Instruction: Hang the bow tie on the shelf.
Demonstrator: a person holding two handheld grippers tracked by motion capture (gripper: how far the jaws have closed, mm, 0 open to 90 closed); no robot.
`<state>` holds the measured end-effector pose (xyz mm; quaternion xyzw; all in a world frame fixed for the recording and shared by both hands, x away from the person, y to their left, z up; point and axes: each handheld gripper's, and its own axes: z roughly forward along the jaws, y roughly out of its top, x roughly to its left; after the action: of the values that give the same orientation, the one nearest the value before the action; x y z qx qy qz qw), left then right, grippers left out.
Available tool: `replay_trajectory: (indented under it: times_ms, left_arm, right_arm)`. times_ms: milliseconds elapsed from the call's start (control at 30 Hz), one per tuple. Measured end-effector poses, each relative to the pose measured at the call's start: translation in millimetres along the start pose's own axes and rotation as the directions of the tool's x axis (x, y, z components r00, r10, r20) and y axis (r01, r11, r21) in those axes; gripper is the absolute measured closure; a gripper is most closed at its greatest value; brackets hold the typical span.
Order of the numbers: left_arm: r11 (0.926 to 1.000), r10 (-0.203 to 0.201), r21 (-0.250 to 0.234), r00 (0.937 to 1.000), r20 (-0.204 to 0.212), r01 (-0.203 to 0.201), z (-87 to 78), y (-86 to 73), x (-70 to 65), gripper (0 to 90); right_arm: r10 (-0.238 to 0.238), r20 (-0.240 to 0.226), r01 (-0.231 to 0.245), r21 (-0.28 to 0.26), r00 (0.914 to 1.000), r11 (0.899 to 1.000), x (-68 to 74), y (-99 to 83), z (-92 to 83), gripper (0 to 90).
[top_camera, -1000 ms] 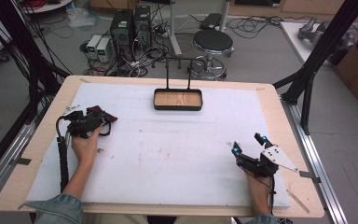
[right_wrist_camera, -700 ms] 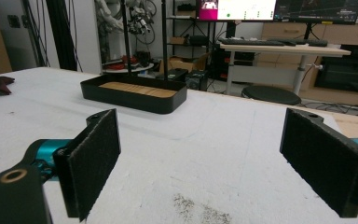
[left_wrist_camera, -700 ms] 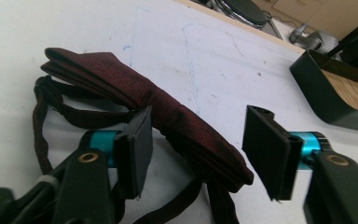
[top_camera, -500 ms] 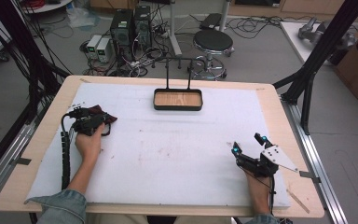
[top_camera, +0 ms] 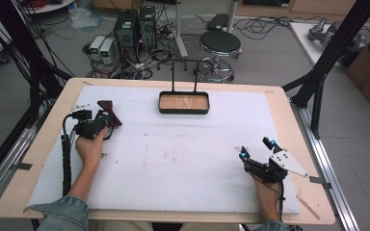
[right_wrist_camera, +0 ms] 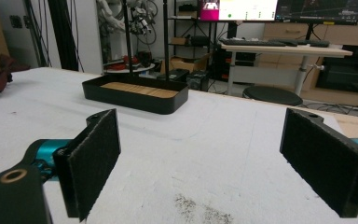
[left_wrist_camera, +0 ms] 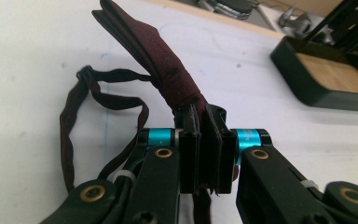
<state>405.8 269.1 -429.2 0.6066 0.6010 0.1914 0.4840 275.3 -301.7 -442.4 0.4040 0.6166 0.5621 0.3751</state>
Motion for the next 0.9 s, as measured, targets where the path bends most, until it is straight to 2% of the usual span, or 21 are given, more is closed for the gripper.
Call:
replay_trajectory:
  times_ms: [167,300,400,533,700,833,900]
  left_arm:
    - [0.9996,0.015,-0.025,0.9976,0.068,-0.013,-9.0,9.8,-11.4,84.0]
    - [0.9972,0.051,-0.061,0.9927,0.109,-0.044,-15.6,15.9,-23.1,84.0]
    - [0.9962,0.066,-0.064,0.9909,0.117,-0.059,-17.0,21.0,-30.5,84.0]
    - [0.9942,0.066,-0.093,0.9897,0.127,-0.055,-18.2,32.3,-43.0,84.0]
    - [0.9899,0.091,-0.120,0.9878,0.126,-0.076,-16.6,52.1,-61.5,84.0]
    - [0.9858,0.095,-0.150,0.9872,0.128,-0.076,-12.9,68.8,-77.1,84.0]
    - [0.9861,0.100,-0.145,0.9869,0.127,-0.081,-9.3,77.4,-85.1,84.0]
  right_arm:
    - [0.000,0.000,0.000,0.000,1.0000,1.000,0.1,0.0,0.1,11.4]
    - [0.001,0.001,-0.001,0.001,1.0000,1.000,0.0,-0.1,0.1,11.4]
    - [0.001,0.002,-0.001,0.001,1.0000,1.000,0.0,-0.1,0.1,11.4]
    - [0.004,0.003,-0.004,0.002,1.0000,1.000,-0.2,-0.1,0.0,11.5]
    - [0.008,0.001,-0.008,0.000,1.0000,1.000,-0.1,-0.2,0.2,11.4]
    - [0.008,-0.003,-0.008,0.001,1.0000,1.000,-0.7,-0.3,0.2,11.4]
    - [0.008,-0.004,-0.008,0.001,1.0000,1.000,-0.6,-0.3,0.2,11.4]
